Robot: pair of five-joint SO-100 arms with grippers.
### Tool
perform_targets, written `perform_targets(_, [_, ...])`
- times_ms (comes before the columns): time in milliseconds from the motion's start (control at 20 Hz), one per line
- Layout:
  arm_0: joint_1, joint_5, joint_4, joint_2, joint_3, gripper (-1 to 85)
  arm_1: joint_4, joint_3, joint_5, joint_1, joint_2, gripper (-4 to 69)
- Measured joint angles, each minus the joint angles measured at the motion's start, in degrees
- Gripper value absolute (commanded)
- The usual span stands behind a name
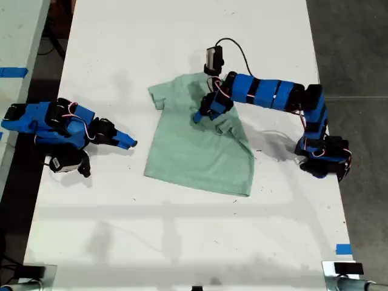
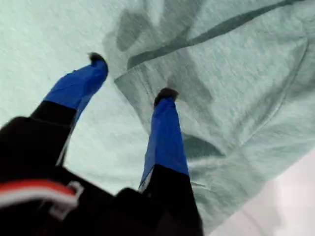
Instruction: Fold t shirt
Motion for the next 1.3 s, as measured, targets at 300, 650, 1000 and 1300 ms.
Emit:
perform_targets(300, [0.0, 0.0, 0.0, 0.0, 0.0, 11.9, 12.0, 2.1, 3.6, 1.1, 18.5, 25.4])
perform_targets(650, [0.0, 0.0, 0.0, 0.0, 0.0, 11.9, 8.3, 55.8, 27.9, -17.3, 87.2, 1.5])
perform_targets(1000, [0.0, 0.0, 0.0, 0.0, 0.0, 11.9, 0.0, 113.3, 26.6, -24.4, 134.3, 8.8])
perform_targets(1300, [0.0, 0.0, 0.0, 0.0, 0.0, 12.0, 0.3, 114.8, -7.2, -17.3, 135.0, 7.3])
